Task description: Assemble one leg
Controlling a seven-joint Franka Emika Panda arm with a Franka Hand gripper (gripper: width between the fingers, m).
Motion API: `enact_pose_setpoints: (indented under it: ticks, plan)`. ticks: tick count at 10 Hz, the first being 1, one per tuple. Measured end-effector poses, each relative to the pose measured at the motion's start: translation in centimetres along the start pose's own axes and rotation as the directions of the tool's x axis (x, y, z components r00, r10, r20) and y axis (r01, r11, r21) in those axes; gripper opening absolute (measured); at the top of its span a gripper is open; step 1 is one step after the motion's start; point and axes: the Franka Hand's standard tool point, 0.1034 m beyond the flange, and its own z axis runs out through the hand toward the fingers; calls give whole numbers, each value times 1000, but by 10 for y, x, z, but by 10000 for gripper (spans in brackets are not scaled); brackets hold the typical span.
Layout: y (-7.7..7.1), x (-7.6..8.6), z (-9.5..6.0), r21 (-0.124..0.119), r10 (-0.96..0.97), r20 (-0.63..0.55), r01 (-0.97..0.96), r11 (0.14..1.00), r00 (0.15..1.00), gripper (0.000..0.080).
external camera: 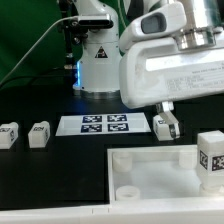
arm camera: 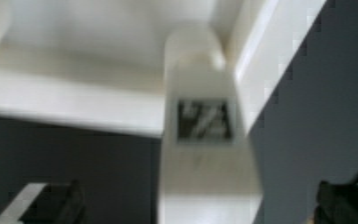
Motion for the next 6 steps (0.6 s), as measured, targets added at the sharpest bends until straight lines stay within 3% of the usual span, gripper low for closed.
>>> enact_pose_setpoints:
  ticks: [3,6]
  plan:
    - [-4,3,2,43,7,273,-20,999,962,649]
    - [-5,6,11,51,6,303,-23,998,953,649]
